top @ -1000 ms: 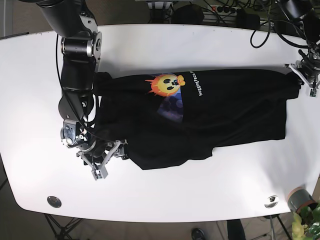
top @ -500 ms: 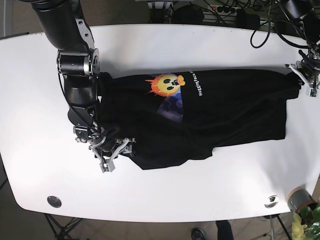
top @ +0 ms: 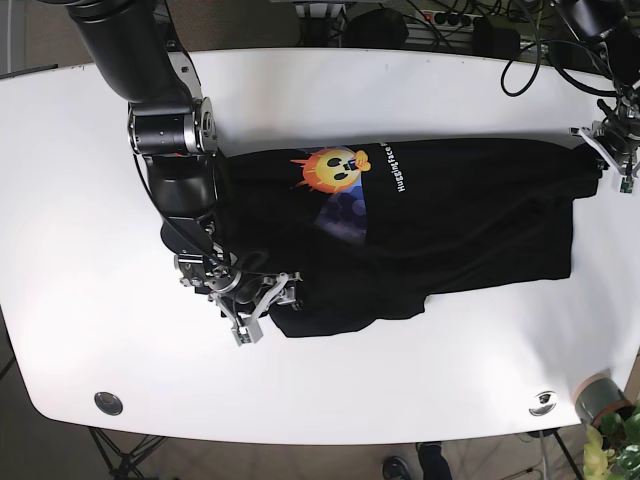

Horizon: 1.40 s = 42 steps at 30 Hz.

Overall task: Fold the T-shirt properly
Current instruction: 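Move the right gripper along the shirt to grasp its hem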

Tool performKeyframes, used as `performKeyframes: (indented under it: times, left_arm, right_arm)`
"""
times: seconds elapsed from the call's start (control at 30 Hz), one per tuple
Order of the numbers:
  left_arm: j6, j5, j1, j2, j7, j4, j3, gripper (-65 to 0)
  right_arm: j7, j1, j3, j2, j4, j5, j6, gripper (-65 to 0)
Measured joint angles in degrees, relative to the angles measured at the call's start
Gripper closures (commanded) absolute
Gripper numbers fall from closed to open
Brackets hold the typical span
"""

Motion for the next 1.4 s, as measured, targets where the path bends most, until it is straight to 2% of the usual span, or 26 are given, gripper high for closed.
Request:
performKeyframes:
  times: [0.3, 0.37, 0.4, 0.57, 0.67, 0.8, 0.87, 1.07, 1.17, 1.3, 1.4]
  left_arm:
    - [0.0, 0.0, 0.15, 0.0, 0.0, 0.0, -0.11, 0.0]
    - [0.0, 0.0, 0.15, -0.02, 0.0, 0.0, -0.15, 0.0]
    - [0.0, 0.0, 0.15, -0.02, -0.02, 0.0, -0.15, 0.0]
    - [0.0, -0.02, 0.15, 0.0, -0.02, -0.02, -0.15, 0.0]
    - [0.0, -0.02, 0.15, 0.0, -0.02, -0.02, -0.15, 0.0]
    - [0.0, 0.0, 0.15, -0.02, -0.02, -0.07, -0.15, 0.0]
    - [0.0, 0.0, 0.15, 0.0, -0.02, -0.13, -0.15, 0.0]
    - [0.0, 0.0, 0.09, 0.0, 0.0, -0.2, -0.15, 0.0]
    - [-0.02, 0.02, -0.02, -0.02, 0.04, -0.2, -0.15, 0.0]
    - [-0.13, -0.22, -0.11, -0.13, 0.26, 0.81, -0.15, 0.0]
    - [-0.31, -0.04, -0.04, -0.17, 0.5, 5.05, -0.15, 0.0]
  right_arm:
    - [-0.68, 0.33, -0.28, -2.62, -0.17, -0.04, 0.17, -48.0]
    - [-0.87, 0.44, -0.26, -2.6, -0.26, -0.07, -0.57, -46.9]
    - [-0.85, 0.46, -0.26, -2.6, -0.26, -0.02, -1.16, -44.2]
    - [-0.83, 0.61, -0.15, -2.82, -0.22, -0.07, -6.54, -27.0]
    - [-0.87, 0.59, -0.15, -3.02, -0.22, -0.2, -7.17, -16.2]
    - [-0.9, 0.61, -0.15, -3.23, -0.22, -0.17, -7.08, -4.4]
    - [-0.87, 0.61, -0.15, -3.23, -0.22, -0.15, -7.08, -2.1]
    - [-1.79, -0.44, -0.15, -3.28, 3.13, -0.2, -6.99, -2.2]
    - [-6.25, -2.12, 0.07, -3.23, 10.01, 0.44, -6.97, -2.2]
    - [-18.27, -6.71, 0.26, -3.1, 25.79, 0.48, -6.95, -2.4]
    - [-25.09, -11.19, 0.24, -2.08, 40.0, 1.22, -5.55, -2.5]
